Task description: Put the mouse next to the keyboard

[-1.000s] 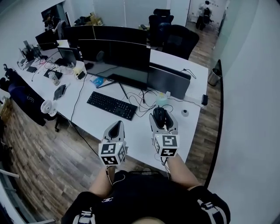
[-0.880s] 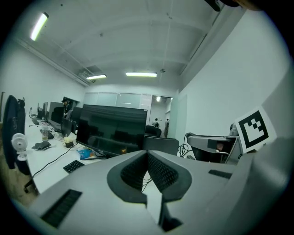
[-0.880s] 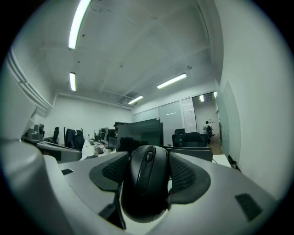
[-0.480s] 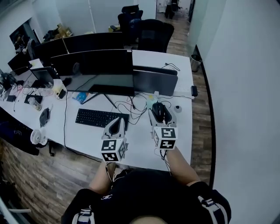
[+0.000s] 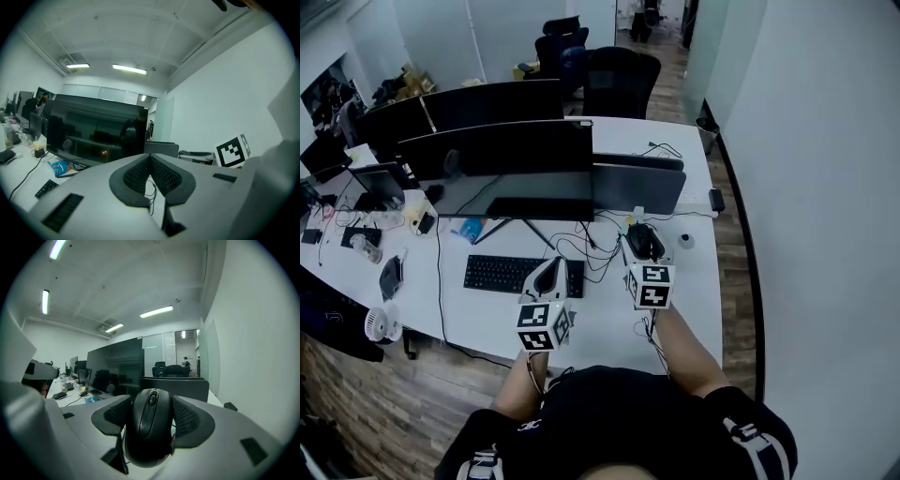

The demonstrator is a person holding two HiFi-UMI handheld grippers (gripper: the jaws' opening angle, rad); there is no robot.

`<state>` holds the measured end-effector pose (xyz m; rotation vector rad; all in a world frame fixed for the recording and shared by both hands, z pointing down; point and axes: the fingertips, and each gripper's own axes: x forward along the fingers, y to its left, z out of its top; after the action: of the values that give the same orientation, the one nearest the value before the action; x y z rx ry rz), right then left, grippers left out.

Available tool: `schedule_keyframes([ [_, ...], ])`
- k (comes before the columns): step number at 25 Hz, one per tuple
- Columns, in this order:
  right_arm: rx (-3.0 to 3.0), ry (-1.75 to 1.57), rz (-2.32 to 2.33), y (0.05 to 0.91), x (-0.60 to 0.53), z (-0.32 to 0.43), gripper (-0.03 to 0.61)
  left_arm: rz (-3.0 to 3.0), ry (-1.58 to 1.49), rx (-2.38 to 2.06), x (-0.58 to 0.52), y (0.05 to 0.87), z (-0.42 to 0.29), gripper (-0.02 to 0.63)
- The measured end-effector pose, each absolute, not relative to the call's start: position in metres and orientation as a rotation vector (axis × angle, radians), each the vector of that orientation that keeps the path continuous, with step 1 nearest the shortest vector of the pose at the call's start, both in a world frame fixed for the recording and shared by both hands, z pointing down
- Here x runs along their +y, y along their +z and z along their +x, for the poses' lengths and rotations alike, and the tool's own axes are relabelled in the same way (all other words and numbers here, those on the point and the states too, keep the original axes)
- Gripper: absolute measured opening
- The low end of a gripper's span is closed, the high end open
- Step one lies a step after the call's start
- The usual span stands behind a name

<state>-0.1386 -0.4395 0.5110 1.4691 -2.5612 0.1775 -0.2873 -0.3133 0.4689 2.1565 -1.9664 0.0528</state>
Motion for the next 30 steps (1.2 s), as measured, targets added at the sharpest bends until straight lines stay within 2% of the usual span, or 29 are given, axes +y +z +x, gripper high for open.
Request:
schedule_keyframes([
  [10,-2.419,0.278,1.442,0.585,-0.447,-0.152,0.296,2.178,0.052,-1.924,-0.321,0.479,-0.311,0.012],
  [19,-2.246,0.423,1.445,0.667,-0.430,-0.134,0.295,2.207,0.100,-1.849,-0.323,0.496,-0.311,0.012],
  [30,-2.124,0.543,1.517,0.709,-0.406,-0.118,0.295,2.287,0.178,-1.722,-0.329,0.512,-0.304,0.012],
])
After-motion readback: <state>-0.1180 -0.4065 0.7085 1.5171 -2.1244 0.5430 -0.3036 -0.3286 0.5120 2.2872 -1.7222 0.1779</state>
